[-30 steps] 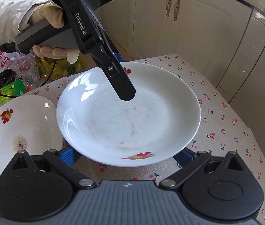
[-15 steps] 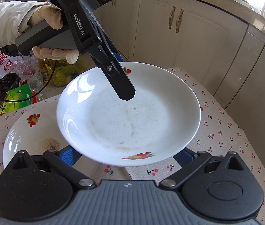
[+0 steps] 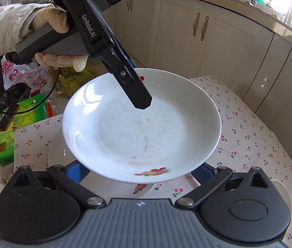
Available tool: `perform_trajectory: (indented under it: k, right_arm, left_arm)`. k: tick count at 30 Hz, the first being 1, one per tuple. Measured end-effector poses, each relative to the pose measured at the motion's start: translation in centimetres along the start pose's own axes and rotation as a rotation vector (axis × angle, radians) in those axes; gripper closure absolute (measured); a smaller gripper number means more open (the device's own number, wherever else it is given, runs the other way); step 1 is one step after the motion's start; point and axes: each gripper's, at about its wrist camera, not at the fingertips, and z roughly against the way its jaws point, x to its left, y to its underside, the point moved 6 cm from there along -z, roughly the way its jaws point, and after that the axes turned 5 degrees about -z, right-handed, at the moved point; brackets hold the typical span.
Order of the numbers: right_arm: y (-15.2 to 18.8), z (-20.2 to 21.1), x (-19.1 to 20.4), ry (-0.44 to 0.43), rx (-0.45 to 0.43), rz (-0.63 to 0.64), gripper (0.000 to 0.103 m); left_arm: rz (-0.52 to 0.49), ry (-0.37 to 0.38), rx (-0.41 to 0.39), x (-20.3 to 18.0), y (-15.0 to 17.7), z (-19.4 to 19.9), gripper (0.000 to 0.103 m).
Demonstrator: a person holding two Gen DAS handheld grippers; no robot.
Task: Organize plates and bowls
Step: 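Carry the fruit-motif plate over the stacked plates with the left tool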
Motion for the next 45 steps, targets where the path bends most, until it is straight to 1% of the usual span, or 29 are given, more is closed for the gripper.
perform_trajectory:
  k: [8, 17, 31, 39, 45]
  right_arm:
    - [1.6, 1.0, 3.1, -0.001, -0.002, -0.020, 0.000]
    - [3.5, 0.1, 5.2, -0.017, 0.019, -0.054, 0.000]
    - [4.3, -1.5, 5.9, -0.043, 0.051, -0.087, 0.000]
    - [4.3, -1.7, 5.7, -0.051, 0.053, -0.094, 0.000]
    - [4.5, -1.5, 5.7, -0.040, 0.064, -0.104, 0.000]
  left_arm:
    - [0.002, 0.011, 0.004, -1.7, 3.3, 0.9, 0.003]
    - [0.024, 0.016, 0.031, -1.9, 6.0, 0.2, 0.003]
    - [0.053, 0.008, 0.071, -0.8, 7.3, -0.9, 0.003]
    - [0.057, 0.003, 0.080, -0.5, 7.2, -1.1, 0.003]
    - [0.046, 0.011, 0.089, -0.8, 7.0, -1.8, 0.003]
